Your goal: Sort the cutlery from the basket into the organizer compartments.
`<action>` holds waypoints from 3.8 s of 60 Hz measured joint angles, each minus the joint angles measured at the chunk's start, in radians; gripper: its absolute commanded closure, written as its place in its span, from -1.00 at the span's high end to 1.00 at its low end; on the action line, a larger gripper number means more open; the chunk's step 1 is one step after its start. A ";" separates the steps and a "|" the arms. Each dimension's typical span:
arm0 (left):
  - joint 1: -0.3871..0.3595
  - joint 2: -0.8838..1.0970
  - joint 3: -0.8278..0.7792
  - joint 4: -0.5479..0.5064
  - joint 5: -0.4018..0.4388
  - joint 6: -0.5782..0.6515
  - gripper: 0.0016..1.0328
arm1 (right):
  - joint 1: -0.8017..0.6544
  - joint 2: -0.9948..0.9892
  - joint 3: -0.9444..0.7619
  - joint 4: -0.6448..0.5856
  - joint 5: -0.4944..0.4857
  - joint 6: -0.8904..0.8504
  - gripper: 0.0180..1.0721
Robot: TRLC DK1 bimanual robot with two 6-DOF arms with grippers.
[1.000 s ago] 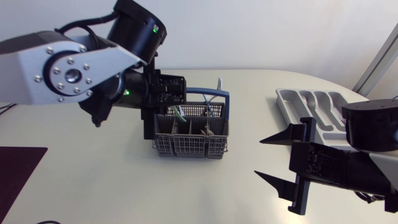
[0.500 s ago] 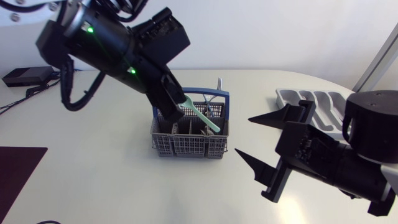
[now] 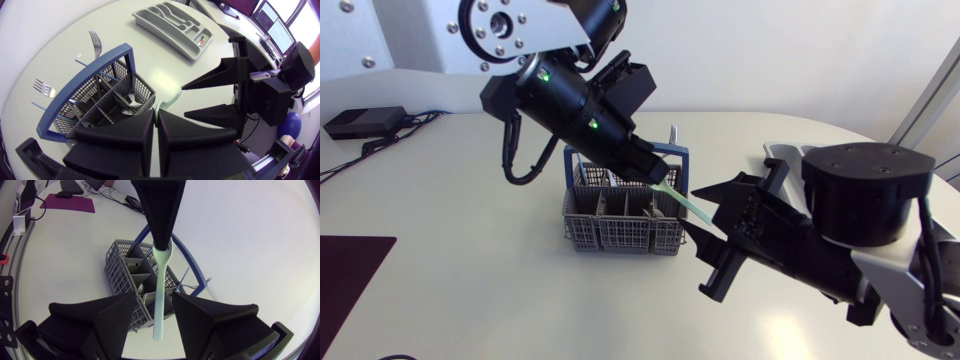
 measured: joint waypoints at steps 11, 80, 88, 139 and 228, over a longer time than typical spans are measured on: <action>-0.002 0.031 0.014 0.003 0.062 -0.029 -0.94 | 0.000 0.069 0.038 0.045 0.031 0.000 -0.50; 0.127 0.016 0.072 0.106 -0.003 0.267 0.43 | -0.602 -0.085 0.011 -0.287 -0.497 -0.192 -0.89; 0.100 0.009 0.016 0.116 -0.025 0.341 0.43 | -0.798 -0.067 0.011 -0.363 -0.619 -0.325 -0.89; 0.016 -0.055 -0.143 0.124 -0.129 0.452 0.43 | -1.524 0.776 0.498 -0.708 -0.760 -1.357 -0.89; -0.014 -0.229 -0.433 0.267 -0.156 0.497 0.44 | -0.549 0.181 0.394 -0.798 -0.574 -0.266 0.07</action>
